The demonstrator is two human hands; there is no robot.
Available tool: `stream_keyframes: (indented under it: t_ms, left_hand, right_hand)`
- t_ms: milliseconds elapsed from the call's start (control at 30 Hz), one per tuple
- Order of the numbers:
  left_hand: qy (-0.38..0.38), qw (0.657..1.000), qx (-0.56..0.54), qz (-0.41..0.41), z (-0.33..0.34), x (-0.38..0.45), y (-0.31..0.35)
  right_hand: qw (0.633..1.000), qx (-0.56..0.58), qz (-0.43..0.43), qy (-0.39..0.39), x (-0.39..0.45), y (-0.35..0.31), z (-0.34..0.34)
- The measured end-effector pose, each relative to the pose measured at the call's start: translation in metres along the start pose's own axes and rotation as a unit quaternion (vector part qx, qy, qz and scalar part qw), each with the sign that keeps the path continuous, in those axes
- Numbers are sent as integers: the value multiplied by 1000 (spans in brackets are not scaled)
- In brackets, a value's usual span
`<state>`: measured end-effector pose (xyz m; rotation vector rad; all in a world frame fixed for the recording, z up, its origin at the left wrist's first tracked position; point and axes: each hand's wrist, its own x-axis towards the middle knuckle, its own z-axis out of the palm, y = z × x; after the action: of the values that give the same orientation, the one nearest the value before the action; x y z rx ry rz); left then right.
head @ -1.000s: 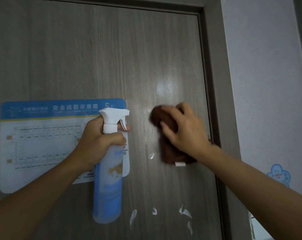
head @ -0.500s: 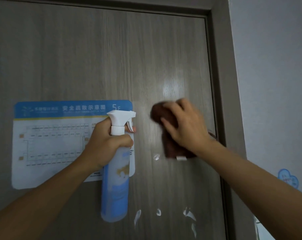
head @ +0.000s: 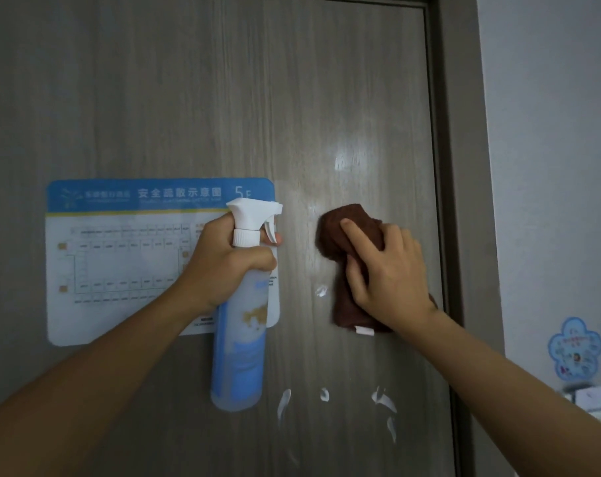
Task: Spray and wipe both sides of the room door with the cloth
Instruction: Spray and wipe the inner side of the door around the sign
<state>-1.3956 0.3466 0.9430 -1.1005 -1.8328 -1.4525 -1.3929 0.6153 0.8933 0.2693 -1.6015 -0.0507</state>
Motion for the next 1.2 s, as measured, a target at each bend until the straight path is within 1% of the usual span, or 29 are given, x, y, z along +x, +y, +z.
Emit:
stream_keyframes:
  t_ms: [67, 167, 233, 267, 333, 400, 600, 733, 800, 1033, 1200]
  left_hand:
    - [-47, 999, -6, -23, -8, 0, 3]
    - [-105, 989, -52, -87, -20, -9, 7]
    - [-124, 986, -35, -110, -20, -22, 10]
    - [-126, 987, -3, -102, -18, -30, 10]
    - [-115, 989, 53, -72, -8, -45, 10]
    - [-95, 991, 68, -65, 7, -58, 9]
    - [-32, 992, 91, -82, 53, -87, 1]
    - [12, 988, 120, -92, 67, -97, -6]
    - [32, 988, 117, -96, 69, -99, -9]
    - [31, 991, 109, -73, 67, -100, -5]
    - [26, 990, 109, -89, 68, -100, -4]
  right_hand:
    - [1000, -4, 11, 8, 8, 6, 1]
    - [999, -9, 30, 22, 11, 10, 5]
    - [999, -16, 30, 30, 10, 10, 8]
    - [999, -18, 30, 32, 10, 10, 8]
    - [999, -21, 32, 35, 11, 9, 8]
    - [999, -21, 34, 35, 10, 8, 7]
    - [998, -19, 37, 48, 8, 4, 6]
    - [998, -15, 39, 48, 8, 5, 6]
    - [998, -14, 40, 41, 7, 4, 5]
    - [998, -6, 46, 34, 8, 5, 3]
    - [998, 8, 45, 38, 8, 6, 3]
